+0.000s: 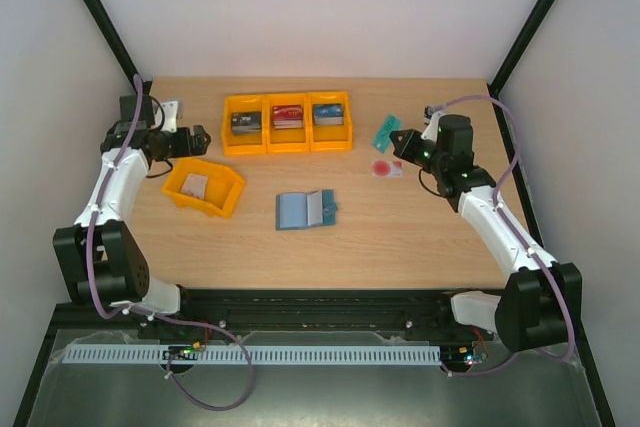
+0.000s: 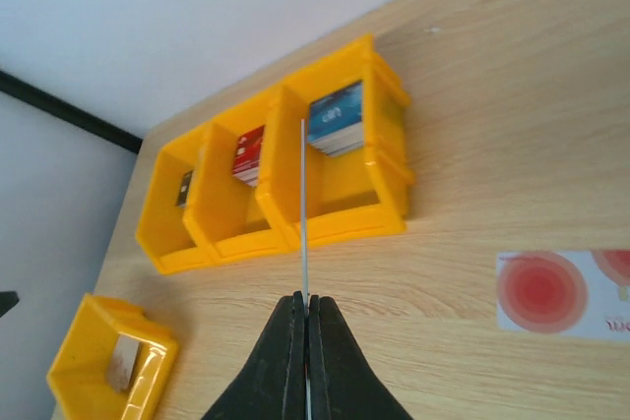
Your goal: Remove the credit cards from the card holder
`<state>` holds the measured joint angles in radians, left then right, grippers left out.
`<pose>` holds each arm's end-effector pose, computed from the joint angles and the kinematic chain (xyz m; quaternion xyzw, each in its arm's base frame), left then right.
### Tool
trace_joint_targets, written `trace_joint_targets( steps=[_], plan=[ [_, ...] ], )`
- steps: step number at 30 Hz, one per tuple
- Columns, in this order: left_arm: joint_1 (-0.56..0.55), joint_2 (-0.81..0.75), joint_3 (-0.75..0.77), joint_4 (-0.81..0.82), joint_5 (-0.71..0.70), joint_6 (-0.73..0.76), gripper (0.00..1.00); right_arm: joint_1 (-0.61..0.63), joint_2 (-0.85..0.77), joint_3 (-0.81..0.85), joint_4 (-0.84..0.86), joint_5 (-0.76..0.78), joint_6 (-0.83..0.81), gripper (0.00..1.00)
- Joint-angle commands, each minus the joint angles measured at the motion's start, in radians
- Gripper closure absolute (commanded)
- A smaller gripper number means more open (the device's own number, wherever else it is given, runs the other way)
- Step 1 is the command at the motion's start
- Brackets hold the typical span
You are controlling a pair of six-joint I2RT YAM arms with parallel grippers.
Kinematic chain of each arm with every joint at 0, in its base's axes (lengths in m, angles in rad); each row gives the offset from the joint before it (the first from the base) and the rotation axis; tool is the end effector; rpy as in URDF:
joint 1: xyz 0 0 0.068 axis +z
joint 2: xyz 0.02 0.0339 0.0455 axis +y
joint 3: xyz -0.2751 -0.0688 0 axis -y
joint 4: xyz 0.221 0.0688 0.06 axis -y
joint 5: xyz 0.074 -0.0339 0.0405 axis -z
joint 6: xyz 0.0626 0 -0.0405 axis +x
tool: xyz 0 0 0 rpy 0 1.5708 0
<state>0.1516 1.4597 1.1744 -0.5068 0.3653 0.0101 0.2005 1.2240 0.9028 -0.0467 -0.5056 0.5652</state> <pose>0.3113 0.0249 0.2880 0.0045 0.9124 -0.1373 0.3856 0.2637 0.0845 0.3131 0.0056 0.8107 0.3960 0.4311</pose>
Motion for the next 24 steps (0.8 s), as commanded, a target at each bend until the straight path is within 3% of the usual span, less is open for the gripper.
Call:
trace_joint_targets(
  steps=[1, 24],
  plan=[
    [0.018, -0.031, -0.014, 0.030, 0.029, -0.027, 0.01, -0.030, 0.004, -0.036, 0.037, 0.020, 0.065, 0.98],
    [0.022, -0.036, -0.027, 0.034, 0.079, -0.029, 0.01, -0.046, -0.011, -0.050, 0.032, 0.049, 0.065, 0.98]
  ],
)
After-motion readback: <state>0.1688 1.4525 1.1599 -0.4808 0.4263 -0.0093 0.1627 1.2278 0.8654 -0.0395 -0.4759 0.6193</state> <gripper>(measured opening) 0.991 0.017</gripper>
